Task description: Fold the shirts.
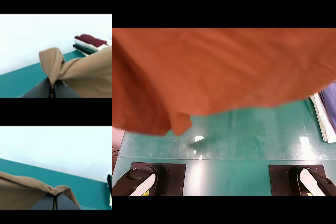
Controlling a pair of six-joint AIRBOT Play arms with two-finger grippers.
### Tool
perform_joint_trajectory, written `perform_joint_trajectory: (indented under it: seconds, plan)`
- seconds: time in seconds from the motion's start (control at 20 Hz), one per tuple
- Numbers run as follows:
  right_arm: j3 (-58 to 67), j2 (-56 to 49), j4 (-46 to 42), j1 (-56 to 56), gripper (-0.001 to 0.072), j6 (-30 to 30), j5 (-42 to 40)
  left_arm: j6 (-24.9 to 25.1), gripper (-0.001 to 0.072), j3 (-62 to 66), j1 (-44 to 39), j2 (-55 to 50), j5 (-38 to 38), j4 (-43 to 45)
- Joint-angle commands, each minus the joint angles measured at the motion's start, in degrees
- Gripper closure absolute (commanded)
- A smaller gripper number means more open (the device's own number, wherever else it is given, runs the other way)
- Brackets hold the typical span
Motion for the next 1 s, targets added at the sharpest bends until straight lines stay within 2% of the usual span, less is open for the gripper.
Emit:
perform_joint_trajectory:
  seconds: [0.0, 0.15, 0.3, 0.4, 0.5, 0.65, 0.8, 0.85, 0.9, 0.95]
  plan:
    - [5.8, -6.2, -0.3, 0.1, 0.0694, 3.4, 6.3, -0.2, 0.0684, -4.0, 0.0, -1.0, -6.3, 0.7]
    - [-1.8, -13.4, -0.8, 7.2, 0.0694, 3.5, 6.8, -0.2, 0.0683, -14.0, 0.0, -4.8, -10.8, 0.9]
    - [-9.8, -23.4, -11.8, 16.8, 0.0694, 4.6, 6.1, 0.4, 0.0683, -26.4, 0.0, -10.4, -9.0, 2.0]
    - [-13.3, -30.3, -18.1, 21.4, 0.0694, 4.6, 2.5, 0.6, 0.0683, -33.5, 0.0, -15.6, -2.2, 3.9]
    - [-14.8, -37.0, -18.8, 24.0, 0.0694, 4.6, -3.3, 2.6, 0.0682, -36.8, 0.0, -22.3, 7.9, 5.1]
    - [-11.6, -45.3, -18.7, 25.6, 0.0694, 6.2, -8.8, 2.4, 0.0682, -35.5, 0.0, -32.6, 20.3, 4.6]
    - [-6.3, -50.7, -17.7, 25.6, 0.0692, 6.6, -8.3, 1.6, 0.0676, -33.6, 0.0, -39.0, 25.0, 4.6]
    - [-4.5, -52.1, -17.7, 25.5, 0.0647, 7.9, -7.5, 1.5, 0.0474, -33.4, 0.0, -39.8, 25.0, 4.5]
    - [-2.6, -53.1, -17.7, 25.4, 0.036, 8.8, -6.4, 1.0, 0.0265, -33.4, 0.0, -40.0, 24.6, 4.6]
    - [-1.1, -53.7, -17.5, 25.3, 0.0227, 8.9, -4.9, 0.8, 0.0241, -33.2, 0.0, -39.9, 23.7, 4.9]
